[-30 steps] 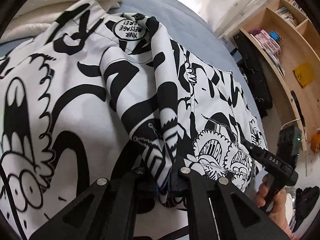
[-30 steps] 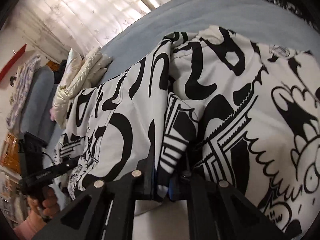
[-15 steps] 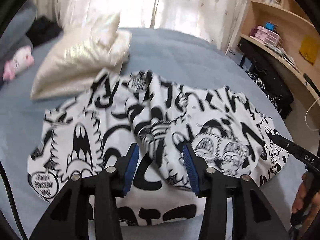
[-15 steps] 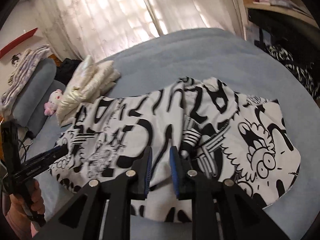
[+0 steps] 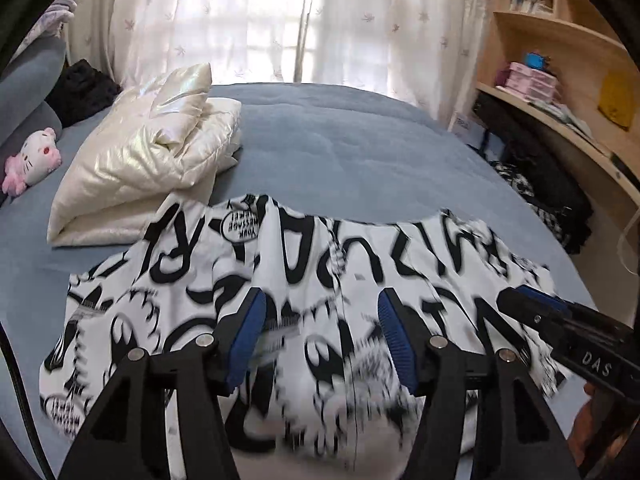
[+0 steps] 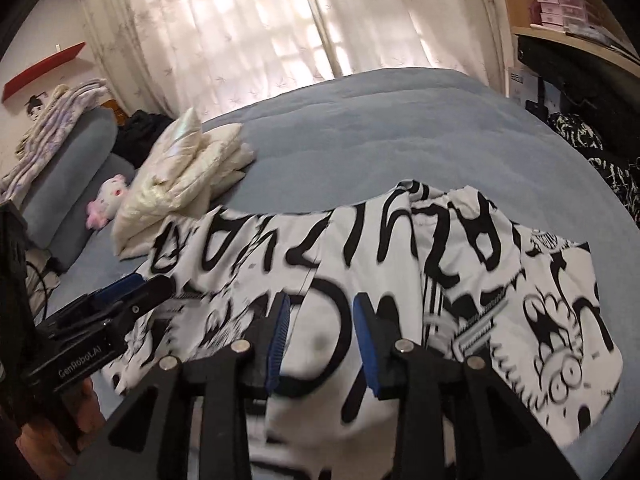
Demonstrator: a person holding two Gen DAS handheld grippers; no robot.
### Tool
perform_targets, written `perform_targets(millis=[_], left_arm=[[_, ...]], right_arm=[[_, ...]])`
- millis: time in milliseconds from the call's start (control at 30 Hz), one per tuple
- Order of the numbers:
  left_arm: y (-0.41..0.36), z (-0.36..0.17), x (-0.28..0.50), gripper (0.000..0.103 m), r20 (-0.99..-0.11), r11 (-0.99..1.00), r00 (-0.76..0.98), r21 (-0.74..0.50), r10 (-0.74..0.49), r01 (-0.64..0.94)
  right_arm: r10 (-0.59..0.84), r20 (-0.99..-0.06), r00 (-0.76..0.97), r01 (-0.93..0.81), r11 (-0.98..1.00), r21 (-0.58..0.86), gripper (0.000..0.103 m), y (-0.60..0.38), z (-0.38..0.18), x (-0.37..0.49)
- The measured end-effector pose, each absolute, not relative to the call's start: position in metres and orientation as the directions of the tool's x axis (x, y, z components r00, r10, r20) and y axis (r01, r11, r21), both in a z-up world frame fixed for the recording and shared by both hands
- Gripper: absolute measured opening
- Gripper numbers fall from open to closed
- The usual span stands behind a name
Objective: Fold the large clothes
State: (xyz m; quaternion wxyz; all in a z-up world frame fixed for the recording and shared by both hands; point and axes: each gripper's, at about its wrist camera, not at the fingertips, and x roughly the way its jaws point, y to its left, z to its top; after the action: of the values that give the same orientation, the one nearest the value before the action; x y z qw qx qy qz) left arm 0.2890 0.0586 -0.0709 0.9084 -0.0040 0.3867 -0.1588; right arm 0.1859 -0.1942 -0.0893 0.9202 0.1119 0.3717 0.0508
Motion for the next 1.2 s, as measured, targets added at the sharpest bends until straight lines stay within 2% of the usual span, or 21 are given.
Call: perform_targets(millis=[167,367,667,767,1200], left_arm=[[0.040,-0.093,0.323,0.057,-0.734,0.959,0.623,-0.144,-0.270,0.245],[0.025,-0.145,0.342,0.056,-0.820,0.971,0.543,-0.061,-0.180,0.230],[0.020,-0.163,0.337,0.058,-0.800,0.971,0.580,-0.013,-0.154,0.240],[0.020,-0.161,0.340,0.058,-0.795,0.971,0.585,-0.018,-0.159,0.239],[0.024,-0.162,0.336,0.058,-0.795,0.970,0.581,-0.039,-0.175,0.240]], right_arm=[[0.129,-0.683,0.719,0.041,0.973,0.226,0.033,-0.192,-0.107,0.224],[0.110,-0.754,0.647,0.064,0.978,0.197,0.035,-0.187,-0.160,0.254],[0.102,-0.750,0.654,0.052,0.982,0.179,0.037,-0.186,-0.177,0.253],[0.070,-0.733,0.677,0.047,0.989,0.138,0.037,-0.180,-0.178,0.248],[0.070,-0.739,0.670,0.052,0.989,0.140,0.037,-0.181,-0.177,0.249]])
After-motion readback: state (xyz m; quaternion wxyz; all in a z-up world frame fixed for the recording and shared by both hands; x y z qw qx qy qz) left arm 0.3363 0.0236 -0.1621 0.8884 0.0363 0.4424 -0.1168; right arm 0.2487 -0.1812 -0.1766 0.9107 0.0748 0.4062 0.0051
